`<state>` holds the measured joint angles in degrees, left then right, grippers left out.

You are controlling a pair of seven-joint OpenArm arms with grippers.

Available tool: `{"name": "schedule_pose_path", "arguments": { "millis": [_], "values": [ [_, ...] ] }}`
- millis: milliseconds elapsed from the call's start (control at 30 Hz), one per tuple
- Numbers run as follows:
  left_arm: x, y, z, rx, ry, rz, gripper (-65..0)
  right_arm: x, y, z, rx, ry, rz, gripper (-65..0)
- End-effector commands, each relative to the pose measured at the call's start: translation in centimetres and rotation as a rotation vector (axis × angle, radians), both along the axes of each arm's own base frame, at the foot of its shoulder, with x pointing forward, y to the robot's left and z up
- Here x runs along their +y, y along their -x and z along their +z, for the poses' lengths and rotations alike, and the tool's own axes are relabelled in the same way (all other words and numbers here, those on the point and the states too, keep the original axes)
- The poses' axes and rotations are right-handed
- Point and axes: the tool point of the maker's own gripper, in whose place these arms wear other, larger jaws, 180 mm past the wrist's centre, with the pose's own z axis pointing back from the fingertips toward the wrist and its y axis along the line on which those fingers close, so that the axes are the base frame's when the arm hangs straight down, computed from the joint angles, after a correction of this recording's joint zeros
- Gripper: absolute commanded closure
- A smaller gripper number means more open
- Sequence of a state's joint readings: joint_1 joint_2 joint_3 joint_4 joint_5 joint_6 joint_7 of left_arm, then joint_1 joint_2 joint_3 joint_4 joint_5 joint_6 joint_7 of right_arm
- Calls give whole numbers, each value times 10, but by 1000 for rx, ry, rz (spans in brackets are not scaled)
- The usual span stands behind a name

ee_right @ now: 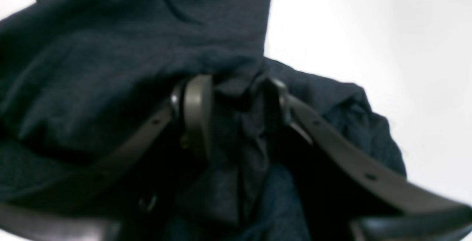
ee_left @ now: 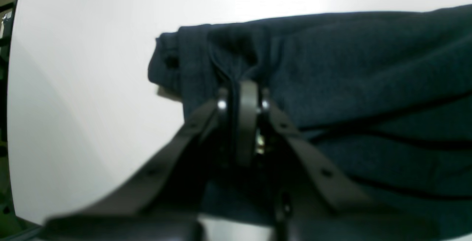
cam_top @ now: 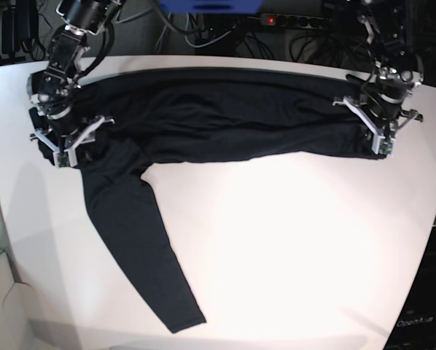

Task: Fold the T-shirt properly
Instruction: 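Hold the band ends with both grippers and pull them apart to smooth it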

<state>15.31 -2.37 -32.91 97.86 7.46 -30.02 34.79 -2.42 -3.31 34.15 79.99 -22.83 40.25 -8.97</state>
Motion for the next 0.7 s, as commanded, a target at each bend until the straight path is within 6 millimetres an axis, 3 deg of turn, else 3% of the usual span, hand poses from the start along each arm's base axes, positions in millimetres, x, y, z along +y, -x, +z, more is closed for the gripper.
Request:
{"name": "schedule_pose_path", "arguments": {
  "millis": [0, 167, 333, 667],
  "values": [
    [3, -8, 11, -45, -8, -1, 0, -5, -3, 3, -2, 18, -3, -240],
    [3, -8, 12, -45, -9, 1, 0, -3, -1, 2, 1, 13, -3, -214],
    [3, -8, 11, -45, -8, -1, 0, -4, -4, 5, -10, 18, -3, -5],
    [4, -8, 12, -46, -8, 2, 0, -13, -13, 52, -112, 120, -1, 0]
  ]
}}
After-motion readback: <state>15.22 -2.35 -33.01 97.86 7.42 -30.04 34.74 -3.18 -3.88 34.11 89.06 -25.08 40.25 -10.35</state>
